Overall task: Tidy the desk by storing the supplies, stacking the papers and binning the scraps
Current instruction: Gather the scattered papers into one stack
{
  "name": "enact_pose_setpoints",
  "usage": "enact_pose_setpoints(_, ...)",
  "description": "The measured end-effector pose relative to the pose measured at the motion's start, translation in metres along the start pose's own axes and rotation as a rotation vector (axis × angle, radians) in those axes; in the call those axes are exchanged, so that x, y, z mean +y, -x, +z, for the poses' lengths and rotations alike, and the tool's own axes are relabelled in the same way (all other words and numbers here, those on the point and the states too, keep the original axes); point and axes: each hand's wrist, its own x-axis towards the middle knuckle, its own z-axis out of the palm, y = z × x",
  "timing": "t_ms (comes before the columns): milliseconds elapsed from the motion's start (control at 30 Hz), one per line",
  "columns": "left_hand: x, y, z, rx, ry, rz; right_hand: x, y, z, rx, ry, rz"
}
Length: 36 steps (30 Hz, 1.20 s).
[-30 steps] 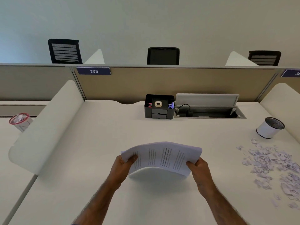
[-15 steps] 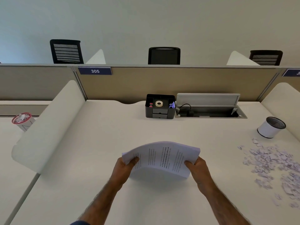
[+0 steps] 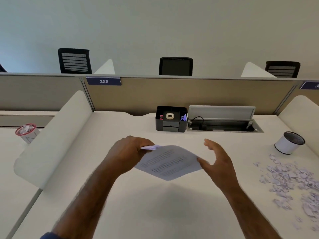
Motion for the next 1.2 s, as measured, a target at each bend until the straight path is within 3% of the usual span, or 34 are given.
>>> enact_pose_setpoints(133, 0.018, -0.006, 0.001, -0.038, -0.152, 0.066, -0.036, -0.002, 0.007, -0.292, -0.108, -0.088)
enact_pose_setpoints(233, 0.023, -0.008, 0.004, -0.026, -0.199, 0.111, -0.046, 0.002, 0.019, -0.301, -0.181, -0.059)
enact_pose_setpoints(300, 0.015, -0.005, 0.01, 0.136, -0.155, 0.188, -0.044, 0.004, 0.021, -0.253, -0.27, 0.017)
enact_pose_setpoints(367, -0.005, -0.002, 0.023, 0.416, -0.095, 0.22, -0.038, 0.006, 0.022, -0.244, -0.387, 0.113)
enact_pose_setpoints(433, -0.023, 0.003, 0.036, 0.554, 0.172, 0.056, -0.034, 0.01, 0.023, -0.236, -0.537, 0.214)
enact_pose_setpoints(500, -0.031, 0.008, 0.05, 0.443, 0.572, -0.09, -0.028, 0.014, 0.024, -0.222, -0.655, 0.293)
enact_pose_setpoints(567, -0.036, 0.012, 0.066, 0.298, 0.863, -0.119, -0.024, 0.017, 0.025, -0.212, -0.724, 0.333)
enact_pose_setpoints(733, -0.04, 0.019, 0.092, 0.121, 1.212, -0.177, -0.016, 0.025, 0.034, -0.193, -0.77, 0.346)
enact_pose_setpoints(933, -0.041, 0.015, 0.098, 0.05, 1.137, -0.134, -0.003, 0.03, 0.038, -0.162, -0.749, 0.351)
enact_pose_setpoints(1200, -0.021, 0.01, 0.125, 0.455, 0.876, -0.26, -0.004, 0.032, 0.053, -0.067, -0.711, 0.377)
